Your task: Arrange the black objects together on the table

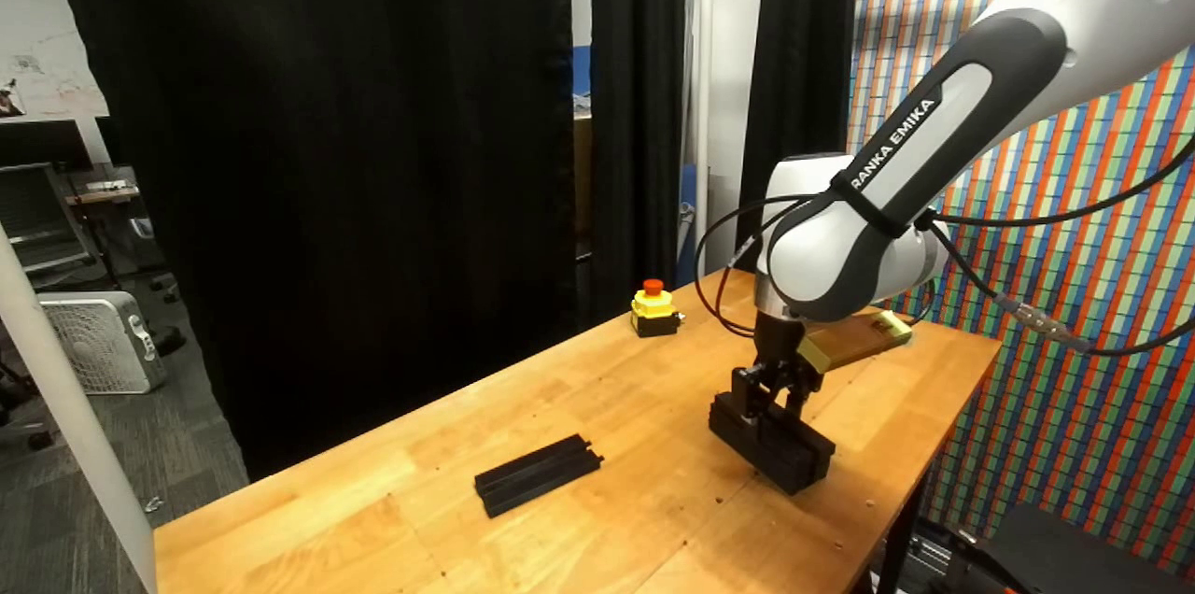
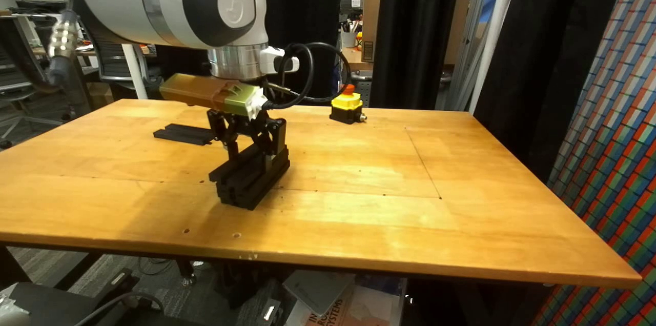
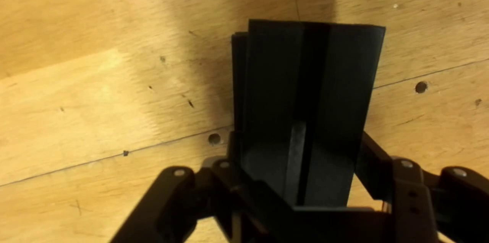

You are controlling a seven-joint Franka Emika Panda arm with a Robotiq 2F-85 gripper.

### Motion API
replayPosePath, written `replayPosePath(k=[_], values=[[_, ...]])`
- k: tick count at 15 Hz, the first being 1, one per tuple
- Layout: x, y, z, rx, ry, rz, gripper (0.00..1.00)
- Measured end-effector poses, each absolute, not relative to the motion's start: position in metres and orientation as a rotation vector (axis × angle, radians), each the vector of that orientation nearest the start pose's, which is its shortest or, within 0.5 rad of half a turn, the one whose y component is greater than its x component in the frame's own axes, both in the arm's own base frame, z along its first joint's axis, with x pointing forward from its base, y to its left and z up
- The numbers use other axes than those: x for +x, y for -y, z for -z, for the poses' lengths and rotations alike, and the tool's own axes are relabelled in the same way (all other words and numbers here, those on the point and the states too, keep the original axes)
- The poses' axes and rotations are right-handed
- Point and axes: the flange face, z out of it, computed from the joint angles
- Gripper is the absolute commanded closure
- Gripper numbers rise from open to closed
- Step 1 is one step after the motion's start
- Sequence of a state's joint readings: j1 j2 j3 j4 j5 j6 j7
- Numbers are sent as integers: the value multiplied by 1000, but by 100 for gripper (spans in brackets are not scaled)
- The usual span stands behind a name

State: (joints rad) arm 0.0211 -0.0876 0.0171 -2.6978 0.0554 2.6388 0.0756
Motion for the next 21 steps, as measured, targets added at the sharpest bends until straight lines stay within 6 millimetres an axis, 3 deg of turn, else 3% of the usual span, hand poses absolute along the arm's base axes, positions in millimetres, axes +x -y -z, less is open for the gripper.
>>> replayPosePath(k=[21], values=[[415,-18,-259,-3132,-63,66,54]])
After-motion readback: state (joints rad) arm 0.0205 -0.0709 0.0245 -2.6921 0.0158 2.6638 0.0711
